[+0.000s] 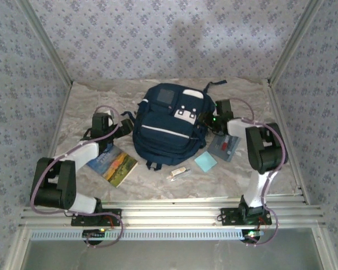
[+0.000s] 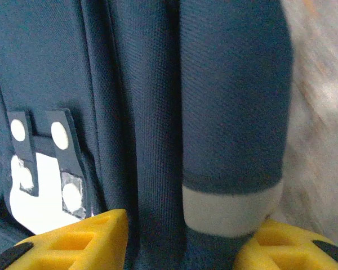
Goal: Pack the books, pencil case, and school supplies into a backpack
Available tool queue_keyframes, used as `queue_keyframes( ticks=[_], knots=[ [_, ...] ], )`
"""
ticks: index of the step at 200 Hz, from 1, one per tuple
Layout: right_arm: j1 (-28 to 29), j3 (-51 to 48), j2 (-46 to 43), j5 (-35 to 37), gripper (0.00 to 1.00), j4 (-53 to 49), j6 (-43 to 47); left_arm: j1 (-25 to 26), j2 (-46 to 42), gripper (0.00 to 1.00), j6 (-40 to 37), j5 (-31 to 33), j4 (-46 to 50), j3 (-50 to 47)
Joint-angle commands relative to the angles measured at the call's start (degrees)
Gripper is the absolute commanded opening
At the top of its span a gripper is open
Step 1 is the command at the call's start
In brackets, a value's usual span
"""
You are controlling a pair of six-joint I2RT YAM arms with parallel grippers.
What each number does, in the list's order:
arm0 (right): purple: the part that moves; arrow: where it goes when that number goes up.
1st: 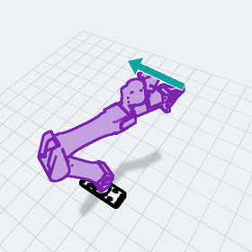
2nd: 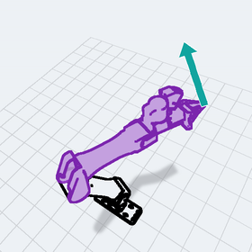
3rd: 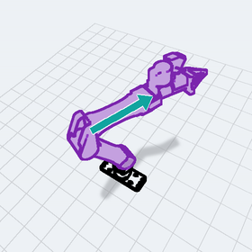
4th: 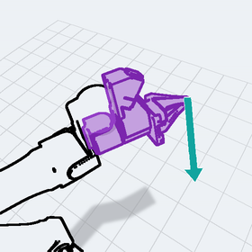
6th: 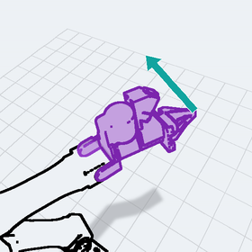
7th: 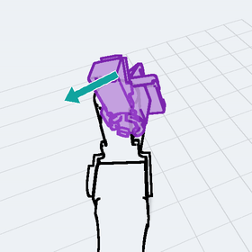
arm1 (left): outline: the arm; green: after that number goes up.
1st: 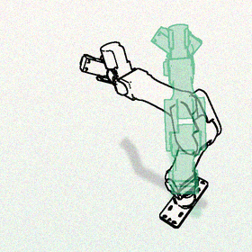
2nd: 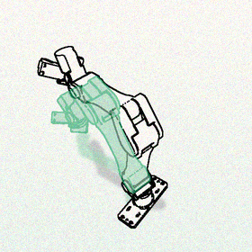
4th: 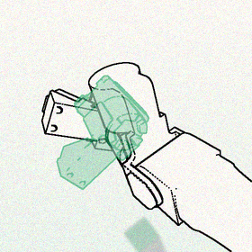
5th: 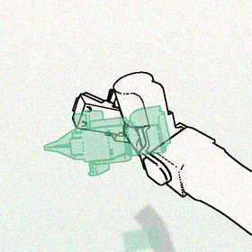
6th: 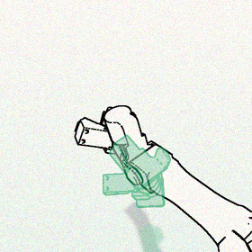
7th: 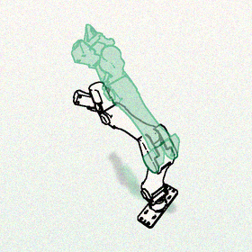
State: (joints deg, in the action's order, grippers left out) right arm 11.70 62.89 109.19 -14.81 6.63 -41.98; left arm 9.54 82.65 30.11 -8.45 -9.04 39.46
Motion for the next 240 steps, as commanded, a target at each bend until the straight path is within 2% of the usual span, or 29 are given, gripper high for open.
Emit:
queue_keyframes(
  ticks=[1,24,47,65,85,96,126,144,162,184,197,211,240],
  knots=[
    [-1.36,8.47,4.58,0.24,0.47,1.65,1.81,0.76,3.44,0.95,1.39,-6.70,-4.56,-0.11],
    [-2.02,16.96,11.05,0.32,0.48,1.36,2.83,2.49,7.64,0.87,3.10,-12.02,-7.91,0.69],
    [-1.90,30.78,20.49,-2.70,0.49,-3.49,3.92,6.14,10.31,0.83,2.97,-12.83,-8.19,2.59],
    [-1.18,39.33,25.61,-2.29,0.49,-6.24,3.91,8.99,11.87,0.78,3.03,-12.48,-7.39,4.29],
    [-0.95,43.00,25.82,-0.66,0.53,-7.42,4.74,11.25,13.74,0.73,4.31,-11.77,-7.30,5.35],
    [-1.09,42.86,23.58,0.52,0.59,-8.33,5.44,12.00,14.65,0.72,5.81,-12.02,-9.23,5.23],
    [-1.29,36.77,12.52,3.78,0.72,-12.98,11.39,15.44,19.42,0.75,8.90,-13.16,-13.86,8.75],
    [-1.07,29.12,4.13,5.93,0.74,-13.97,13.35,18.76,24.21,0.72,10.83,-14.25,-15.43,13.90],
    [-0.97,20.32,-4.37,7.96,0.73,-13.34,14.32,22.43,28.56,0.68,16.32,-16.25,-20.04,17.69],
    [-1.43,11.10,-12.94,10.05,0.73,-15.02,14.49,26.58,30.62,0.71,21.51,-17.78,-24.46,20.18],
    [-1.67,6.65,-16.82,10.05,0.73,-16.15,13.84,27.27,28.65,0.75,20.50,-16.80,-21.55,20.82],
    [-1.27,1.78,-19.74,9.24,0.73,-17.27,13.25,26.47,24.10,0.80,17.97,-11.97,-16.57,19.52],
    [1.38,-4.08,-23.65,9.68,0.72,-18.94,10.78,21.66,16.03,0.88,11.39,-4.14,-3.98,19.79]
  ],
)
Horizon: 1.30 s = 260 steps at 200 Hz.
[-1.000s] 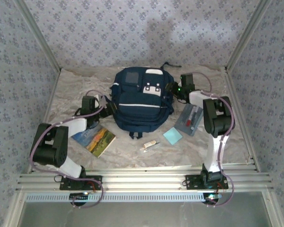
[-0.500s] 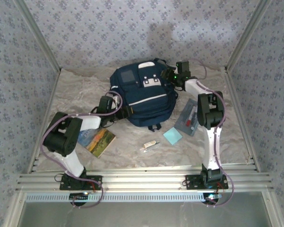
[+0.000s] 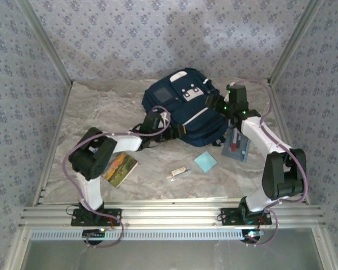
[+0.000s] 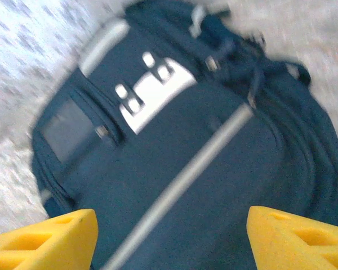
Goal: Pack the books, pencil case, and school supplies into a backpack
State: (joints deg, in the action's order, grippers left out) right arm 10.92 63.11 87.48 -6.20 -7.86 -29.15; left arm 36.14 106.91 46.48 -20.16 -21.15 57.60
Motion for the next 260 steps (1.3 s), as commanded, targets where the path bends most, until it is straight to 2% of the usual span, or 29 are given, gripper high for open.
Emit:
queue_keyframes(
  ticks=[1,23,54,80,106,128,147,156,167,183,211,233,260],
  knots=[
    [2.31,-4.48,-2.00,1.08,0.72,-4.45,-2.23,-5.16,-8.31,0.89,-5.21,7.72,8.48,1.73],
    [6.40,-7.47,-3.15,2.84,0.71,-4.09,-6.01,-9.82,-8.06,0.89,-6.73,9.31,14.98,4.73],
    [12.94,-8.38,-2.59,6.10,0.71,-3.50,-11.21,-14.25,-2.18,0.88,-6.08,8.59,14.42,8.79],
    [15.91,-8.22,-1.72,7.76,0.71,-3.44,-13.47,-15.13,5.38,0.87,-5.24,9.52,15.71,14.90],
    [16.38,-8.18,-1.88,7.88,0.71,-3.33,-14.25,-15.22,12.41,0.86,-2.50,11.67,21.33,22.16],
    [16.97,-8.18,-1.88,6.70,0.70,-2.89,-15.41,-15.22,16.51,0.83,0.80,12.69,23.23,24.68],
    [19.10,-8.26,-1.66,6.55,0.69,-1.62,-16.69,-15.27,18.14,0.69,2.76,12.45,21.44,24.04],
    [20.41,-8.18,-1.31,6.55,0.68,-0.83,-17.28,-15.23,18.49,0.51,3.18,11.80,20.01,23.39],
    [21.75,-7.75,-0.81,6.89,0.67,-0.17,-17.61,-15.22,18.50,0.22,3.68,10.92,18.42,22.40],
    [22.82,-7.20,0.29,7.81,0.66,0.37,-18.47,-14.96,18.01,0.00,3.75,9.53,17.20,21.36],
    [23.49,-7.08,2.76,7.07,0.61,1.46,-19.97,-14.70,14.74,0.00,5.57,6.81,14.77,18.23],
    [24.23,-7.30,3.44,6.35,0.59,2.61,-20.99,-14.20,9.25,0.00,11.69,4.62,9.39,13.14],
    [25.67,-7.52,2.54,7.33,0.56,4.16,-22.24,-12.26,2.58,0.00,19.27,6.31,5.24,8.84]
  ],
)
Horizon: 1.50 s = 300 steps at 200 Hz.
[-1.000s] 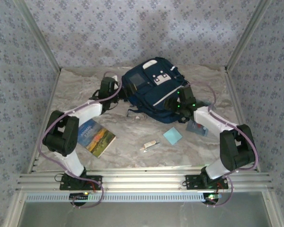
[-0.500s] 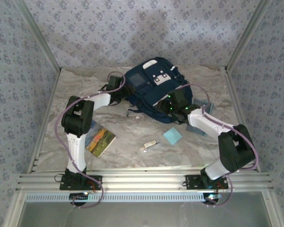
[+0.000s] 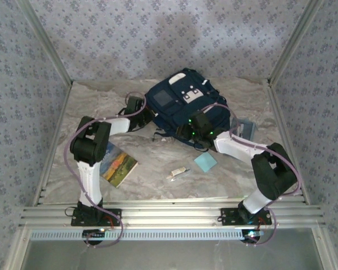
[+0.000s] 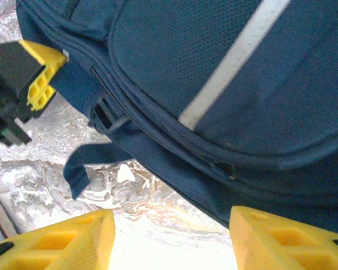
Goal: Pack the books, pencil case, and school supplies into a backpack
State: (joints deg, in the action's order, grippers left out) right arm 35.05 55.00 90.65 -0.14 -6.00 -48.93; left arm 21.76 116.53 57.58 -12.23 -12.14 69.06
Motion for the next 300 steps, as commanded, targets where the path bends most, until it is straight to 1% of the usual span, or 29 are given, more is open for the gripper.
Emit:
queue_keyframes(
  ticks=[1,12,31,41,53,61,70,82,103,127,142,162,178,190,196,198,202,211,219,233,241,254,275,285,300],
  knots=[
    [1.62,0.57,-0.64,1.28,0.56,2.44,-2.52,2.18,-7.29,0.00,8.39,-1.60,-3.94,-2.65],
    [2.37,0.37,-0.81,2.01,0.56,2.99,-2.52,3.11,-9.12,0.00,10.08,-0.91,-5.11,-3.29],
    [2.00,-1.74,-1.26,4.95,0.56,-0.47,-5.25,4.37,-11.64,0.00,11.92,1.29,-5.96,-4.35],
    [0.91,-4.65,-2.40,5.61,0.59,-1.15,-8.22,4.99,-13.05,0.00,12.25,3.85,-6.10,-5.80],
    [-0.41,-8.59,-4.54,6.01,0.63,0.66,-10.13,5.16,-14.38,0.00,12.84,6.26,-6.45,-8.21],
    [-1.15,-10.78,-6.36,8.43,0.66,0.68,-10.75,5.11,-15.11,0.00,13.73,7.42,-6.97,-10.09],
    [-2.13,-12.26,-7.60,10.84,0.68,0.30,-10.88,4.96,-15.90,0.00,14.63,8.46,-7.80,-12.37],
    [-3.77,-13.24,-8.20,11.82,0.69,-0.44,-10.89,4.70,-17.03,0.00,15.64,9.45,-8.51,-15.36],
    [-7.06,-13.37,-6.06,12.80,0.69,3.09,-6.91,4.46,-19.80,0.00,15.98,10.87,-8.89,-20.04],
    [-10.57,-11.07,-1.30,11.13,0.68,8.89,-1.95,4.65,-23.25,0.00,16.26,11.26,-8.38,-24.00],
    [-11.60,-7.21,2.16,10.54,0.68,10.15,1.27,5.24,-24.88,0.00,17.14,11.17,-8.10,-25.73],
    [-12.63,-1.82,6.79,6.75,0.67,11.40,5.54,6.49,-26.00,0.00,18.53,11.21,-7.83,-26.59],
    [-12.28,0.89,8.54,3.25,0.65,11.32,9.12,7.22,-26.04,0.00,20.26,11.24,-8.29,-26.29],
    [-11.55,0.90,8.17,1.55,0.65,12.05,11.61,7.42,-25.83,0.00,21.86,11.44,-8.68,-25.73],
    [-11.26,0.26,7.73,-1.00,0.66,13.58,12.37,7.42,-25.74,0.00,23.03,11.65,-8.43,-25.21],
    [-11.16,-0.04,7.48,-2.18,0.67,14.40,14.54,7.40,-25.74,0.00,23.57,11.75,-8.10,-24.92],
    [-11.18,-0.33,7.19,-3.27,0.67,15.04,15.43,7.30,-25.73,0.00,24.77,12.01,-6.72,-24.19],
    [-10.83,-0.68,5.98,-6.67,0.68,15.69,18.09,7.22,-25.89,0.00,26.41,12.48,-1.51,-21.59],
    [-10.38,-0.81,4.95,-8.00,0.68,15.29,19.77,7.27,-25.91,0.00,26.95,13.49,4.74,-18.29],
    [-9.20,-1.74,2.77,-9.77,0.69,15.12,22.19,7.37,-25.55,0.00,26.55,14.61,16.17,-11.33],
    [-8.37,-2.67,1.59,-10.17,0.69,15.41,22.92,7.44,-25.26,0.00,25.23,14.50,19.47,-8.71],
    [-6.73,-5.28,-0.11,-10.77,0.70,18.38,23.80,7.83,-25.92,0.00,24.35,13.99,19.16,-7.18],
    [-3.83,-7.92,-0.74,-12.22,0.68,23.09,25.27,8.46,-28.17,0.00,27.06,14.04,14.06,-9.29],
    [-2.58,-8.18,-0.28,-12.93,0.66,24.47,25.45,8.48,-29.02,0.00,28.44,14.07,13.44,-9.81],
    [-1.16,-8.50,0.07,-12.12,0.66,26.57,24.73,8.81,-29.92,0.00,29.24,14.37,13.37,-10.08]
  ],
)
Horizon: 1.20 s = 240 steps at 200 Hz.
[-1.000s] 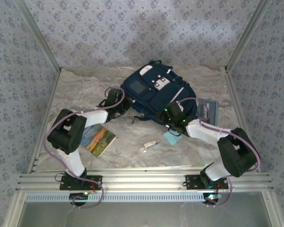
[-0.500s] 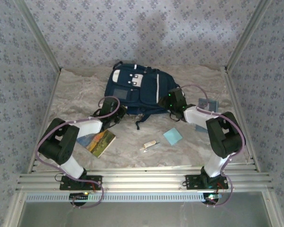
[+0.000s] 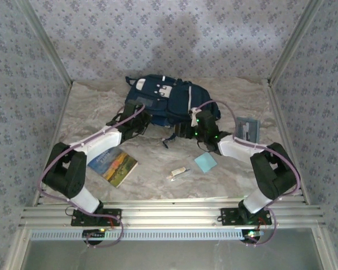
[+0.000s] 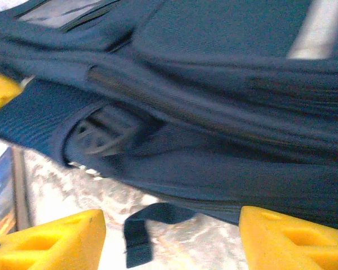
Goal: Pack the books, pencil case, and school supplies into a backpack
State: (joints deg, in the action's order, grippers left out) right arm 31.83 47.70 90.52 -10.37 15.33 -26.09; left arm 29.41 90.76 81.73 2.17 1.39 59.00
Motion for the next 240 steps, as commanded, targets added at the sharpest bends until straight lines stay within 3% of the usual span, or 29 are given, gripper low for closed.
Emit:
queue_keyframes(
  ticks=[1,66,184,240],
  knots=[
    [2.12,-1.25,0.19,-1.87,0.66,5.41,1.81,1.21,-4.17,0.00,5.09,-0.01,-0.16,-0.07],
    [5.86,1.87,4.77,-0.92,0.62,9.82,2.59,2.04,-5.34,0.00,7.51,0.81,0.49,-0.12],
    [7.47,4.16,13.89,12.08,0.59,18.68,1.61,2.41,-8.22,0.00,9.62,1.16,-0.04,-2.18],
    [8.38,7.14,18.15,14.51,0.40,20.18,4.07,2.43,-10.07,0.00,10.20,1.60,-0.16,-3.16]
  ],
)
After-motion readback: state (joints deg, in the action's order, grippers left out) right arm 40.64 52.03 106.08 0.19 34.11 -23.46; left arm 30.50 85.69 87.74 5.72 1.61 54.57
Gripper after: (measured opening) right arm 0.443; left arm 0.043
